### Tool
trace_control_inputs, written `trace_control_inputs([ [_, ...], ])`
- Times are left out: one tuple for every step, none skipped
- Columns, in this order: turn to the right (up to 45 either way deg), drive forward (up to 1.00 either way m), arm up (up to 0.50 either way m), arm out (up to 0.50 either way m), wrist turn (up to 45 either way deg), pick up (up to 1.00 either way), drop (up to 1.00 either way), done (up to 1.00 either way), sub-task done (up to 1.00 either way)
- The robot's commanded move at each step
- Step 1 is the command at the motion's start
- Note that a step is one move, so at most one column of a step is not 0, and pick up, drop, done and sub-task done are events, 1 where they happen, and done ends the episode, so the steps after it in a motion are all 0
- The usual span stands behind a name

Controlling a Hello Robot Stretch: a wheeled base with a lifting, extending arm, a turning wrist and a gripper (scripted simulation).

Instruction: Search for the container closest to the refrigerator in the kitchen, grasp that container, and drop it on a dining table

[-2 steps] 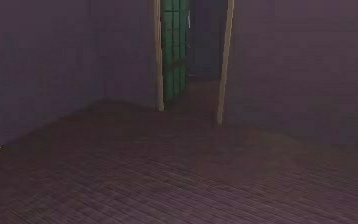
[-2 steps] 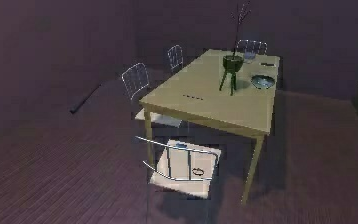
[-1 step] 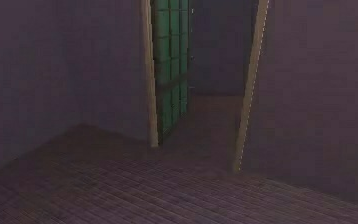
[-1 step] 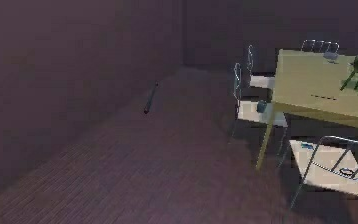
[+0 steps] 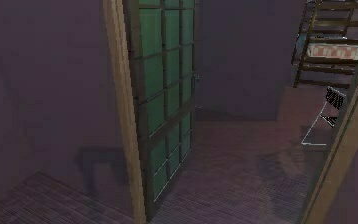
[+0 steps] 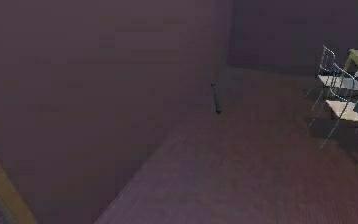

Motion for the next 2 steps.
trace_control_inputs([
  [-6.0, 0.0, 0.0, 0.0, 0.0, 0.0, 0.0, 0.0, 0.0],
  [0.0, 0.55, 0.0, 0.0, 0.0, 0.0, 0.0, 0.0, 0.0],
])
